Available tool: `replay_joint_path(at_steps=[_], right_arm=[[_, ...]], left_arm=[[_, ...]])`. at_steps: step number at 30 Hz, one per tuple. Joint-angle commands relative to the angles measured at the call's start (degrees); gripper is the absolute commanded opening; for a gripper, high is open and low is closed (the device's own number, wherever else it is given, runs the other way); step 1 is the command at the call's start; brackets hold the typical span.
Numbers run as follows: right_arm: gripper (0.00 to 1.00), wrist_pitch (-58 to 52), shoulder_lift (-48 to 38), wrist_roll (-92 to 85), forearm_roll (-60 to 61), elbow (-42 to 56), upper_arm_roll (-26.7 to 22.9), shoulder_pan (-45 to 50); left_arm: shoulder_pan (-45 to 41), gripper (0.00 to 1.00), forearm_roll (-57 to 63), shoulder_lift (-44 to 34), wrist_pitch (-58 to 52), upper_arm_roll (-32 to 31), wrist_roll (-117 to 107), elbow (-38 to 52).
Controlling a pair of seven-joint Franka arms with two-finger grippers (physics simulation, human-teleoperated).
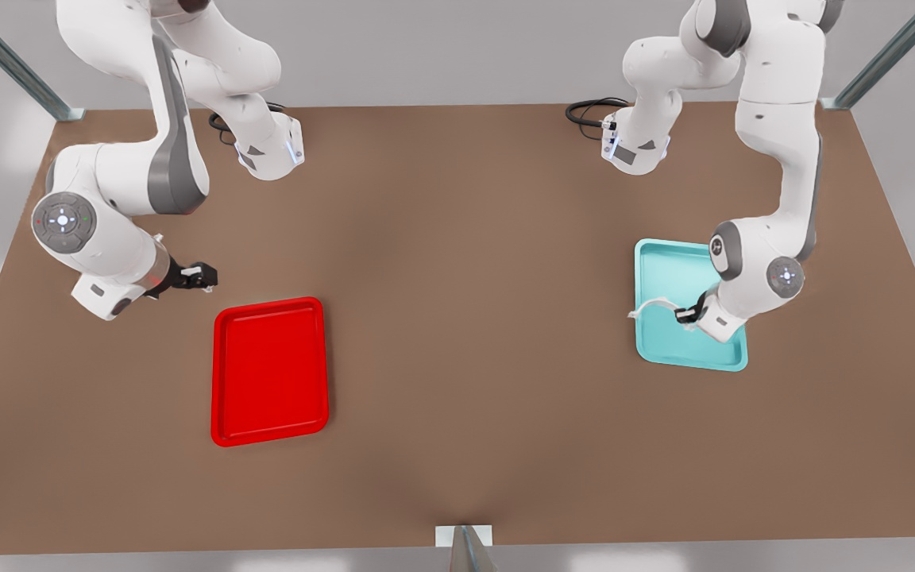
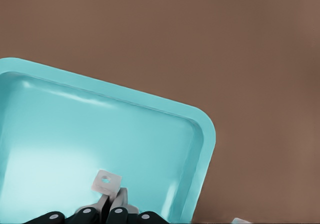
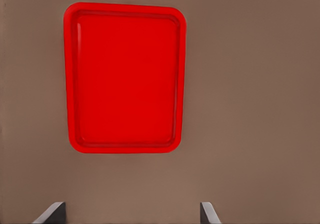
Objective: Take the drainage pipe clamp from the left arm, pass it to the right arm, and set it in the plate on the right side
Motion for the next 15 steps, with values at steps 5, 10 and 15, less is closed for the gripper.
replay_joint_path(at_steps=[5, 10, 15], right_arm=[[1.00, 4.3, 15.3, -25.2, 9.8, 13.6, 0.6, 8.3], [1.00, 20.3, 23.9, -50.7, 9.8, 14.6, 8.7, 8.9], [1.00, 27.9, 26.0, -71.9, 9.8, 12.1, 13.5, 9.5]], left_arm=[[-2.5, 0.21, -1.8, 5.4, -13.4, -9.4, -33.1, 11.8], [-4.2, 0.21, -1.1, 13.3, -18.3, -18.0, -55.0, 26.5], [-8.2, 0.21, -1.4, 19.9, -18.1, -19.5, -68.0, 36.6]])
